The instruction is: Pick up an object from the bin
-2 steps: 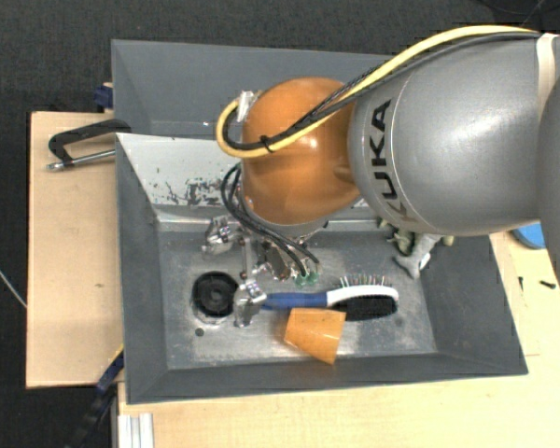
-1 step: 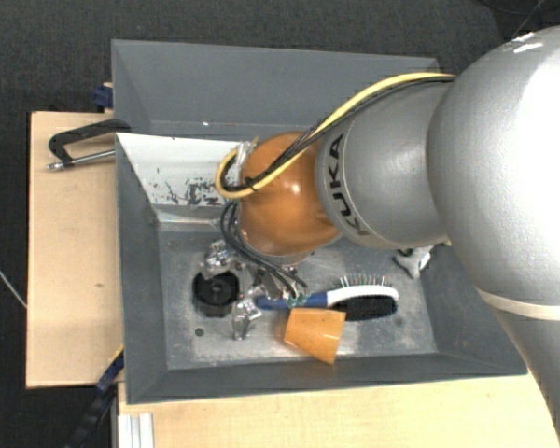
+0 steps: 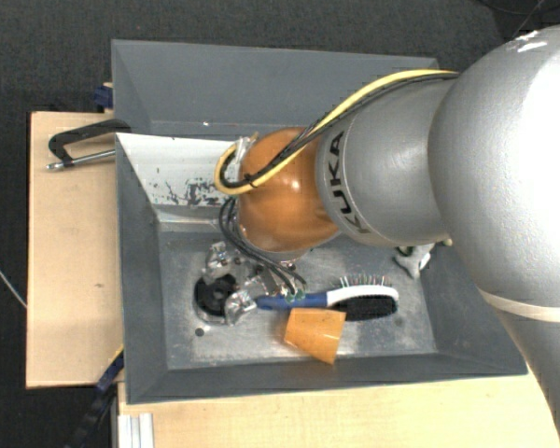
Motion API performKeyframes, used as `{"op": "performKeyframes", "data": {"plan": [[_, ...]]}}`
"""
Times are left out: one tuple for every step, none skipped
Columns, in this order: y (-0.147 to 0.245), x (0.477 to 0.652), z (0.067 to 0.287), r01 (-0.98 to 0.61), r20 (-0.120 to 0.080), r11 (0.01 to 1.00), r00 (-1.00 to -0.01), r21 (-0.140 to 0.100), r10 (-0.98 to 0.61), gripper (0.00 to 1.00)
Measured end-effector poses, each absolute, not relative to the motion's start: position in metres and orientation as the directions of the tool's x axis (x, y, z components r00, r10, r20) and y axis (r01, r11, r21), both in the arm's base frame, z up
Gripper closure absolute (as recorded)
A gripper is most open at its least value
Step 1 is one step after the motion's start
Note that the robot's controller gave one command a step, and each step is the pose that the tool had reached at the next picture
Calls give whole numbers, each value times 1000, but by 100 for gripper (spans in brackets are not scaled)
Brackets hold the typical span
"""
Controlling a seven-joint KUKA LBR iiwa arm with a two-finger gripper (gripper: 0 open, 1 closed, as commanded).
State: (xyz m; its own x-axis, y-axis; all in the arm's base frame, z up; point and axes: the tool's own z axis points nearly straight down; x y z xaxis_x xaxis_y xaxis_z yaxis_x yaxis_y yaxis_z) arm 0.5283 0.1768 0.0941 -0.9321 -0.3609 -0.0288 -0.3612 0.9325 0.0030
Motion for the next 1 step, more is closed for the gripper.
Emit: {"op": "performKeyframes", "data": {"plan": [[184,537,222,-320,-16,947,-947,1,-320,100]]}}
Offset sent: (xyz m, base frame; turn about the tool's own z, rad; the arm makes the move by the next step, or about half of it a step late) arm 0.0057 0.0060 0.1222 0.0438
